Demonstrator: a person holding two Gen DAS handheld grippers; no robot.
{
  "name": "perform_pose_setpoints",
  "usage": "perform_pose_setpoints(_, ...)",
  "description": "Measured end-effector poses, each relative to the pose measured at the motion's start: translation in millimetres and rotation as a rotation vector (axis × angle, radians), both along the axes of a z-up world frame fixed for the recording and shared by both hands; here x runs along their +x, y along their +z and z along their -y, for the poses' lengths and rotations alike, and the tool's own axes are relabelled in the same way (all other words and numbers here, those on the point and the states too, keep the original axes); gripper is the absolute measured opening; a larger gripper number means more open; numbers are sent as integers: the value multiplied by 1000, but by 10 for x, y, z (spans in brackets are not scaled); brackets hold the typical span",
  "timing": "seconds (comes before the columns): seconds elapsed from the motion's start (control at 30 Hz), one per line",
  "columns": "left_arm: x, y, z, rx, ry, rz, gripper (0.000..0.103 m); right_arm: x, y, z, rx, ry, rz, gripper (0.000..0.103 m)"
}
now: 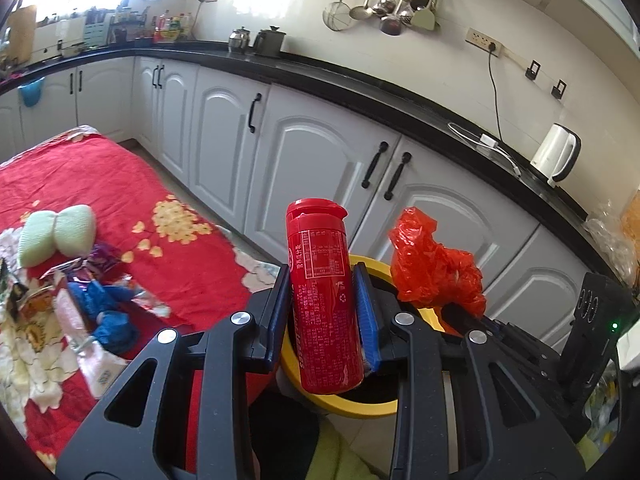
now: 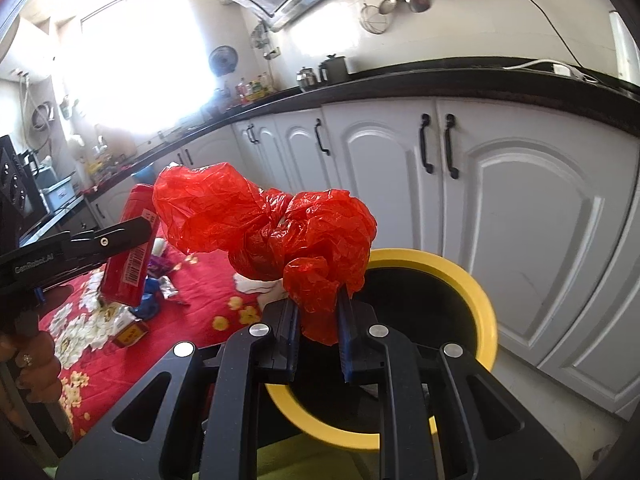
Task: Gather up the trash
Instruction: 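Carry the red can and red bag over the bin with both tools, then open both tools to drop the red can and red bag into the bin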
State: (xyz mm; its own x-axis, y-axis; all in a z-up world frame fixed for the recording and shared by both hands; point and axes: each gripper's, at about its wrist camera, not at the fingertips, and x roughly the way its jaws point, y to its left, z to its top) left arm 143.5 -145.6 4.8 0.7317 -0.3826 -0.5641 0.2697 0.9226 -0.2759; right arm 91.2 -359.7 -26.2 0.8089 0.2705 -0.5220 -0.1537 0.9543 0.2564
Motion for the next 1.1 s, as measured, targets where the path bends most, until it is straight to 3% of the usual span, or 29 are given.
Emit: perform_pose_setpoints(1.1,390,-745,792,36,-155,-124,24,248,-705,480,20,-137,-186,16)
